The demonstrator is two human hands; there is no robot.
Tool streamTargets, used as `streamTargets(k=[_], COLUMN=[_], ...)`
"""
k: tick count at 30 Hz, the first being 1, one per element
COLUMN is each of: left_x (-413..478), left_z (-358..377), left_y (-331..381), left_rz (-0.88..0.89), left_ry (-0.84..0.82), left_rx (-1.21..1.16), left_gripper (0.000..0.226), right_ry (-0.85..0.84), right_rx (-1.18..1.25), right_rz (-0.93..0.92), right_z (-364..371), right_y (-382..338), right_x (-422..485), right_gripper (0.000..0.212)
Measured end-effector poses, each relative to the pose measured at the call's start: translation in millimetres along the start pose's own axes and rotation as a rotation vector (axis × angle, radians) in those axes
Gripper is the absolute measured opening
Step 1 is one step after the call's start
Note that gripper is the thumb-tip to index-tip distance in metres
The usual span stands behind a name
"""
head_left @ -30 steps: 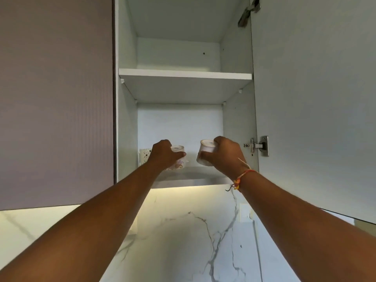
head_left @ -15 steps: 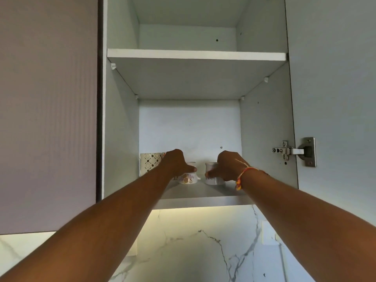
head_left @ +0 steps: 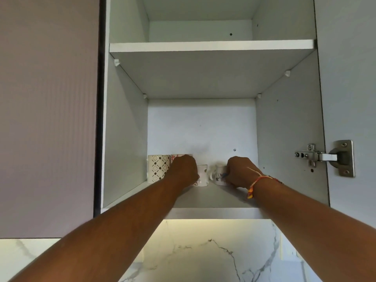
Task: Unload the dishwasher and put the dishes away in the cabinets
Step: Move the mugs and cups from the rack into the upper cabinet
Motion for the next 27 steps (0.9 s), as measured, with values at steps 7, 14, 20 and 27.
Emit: streamTargets(k=[7,14,20,27], left_x=[-7.5,-12.9,-14.7,-66.6], left_z=[20.6,46.6,36.0,-26.3], left_y=[12.4,3.9,5.7,51.5], left_rz=[0.144,0.042,0.062,0.245], left_ry=[-0.167,-0.456,-0.361,-0.037], left_rx=[0.077,0.254,0.256,0.107], left_gripper=[0.021,0.049,0.049,0.044], right_ry=[-0.06,-0.116,-0.063,0.252], right_rx=[-0.093,-0.137,-0.11,-0.167], right_rz=[-0.124,-0.179,-0.18,-0.101], right_z=[17.9,24.8,3.7,-76.2], right_y=[-7.2,-15.3,-19.9,-15.2], right_x=[9.3,1.2,-13.4,-94.4], right_gripper=[0.027,0.038,0.038,0.051])
Point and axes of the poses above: each hand's wrist, its own x-axis towards the middle knuckle, its own z-axis out of the palm, y = z × x, the point moved 9 cm from there along x, towards the middle knuckle, and after that the axes turned 6 degrees about -x, right-handed, at the moved point
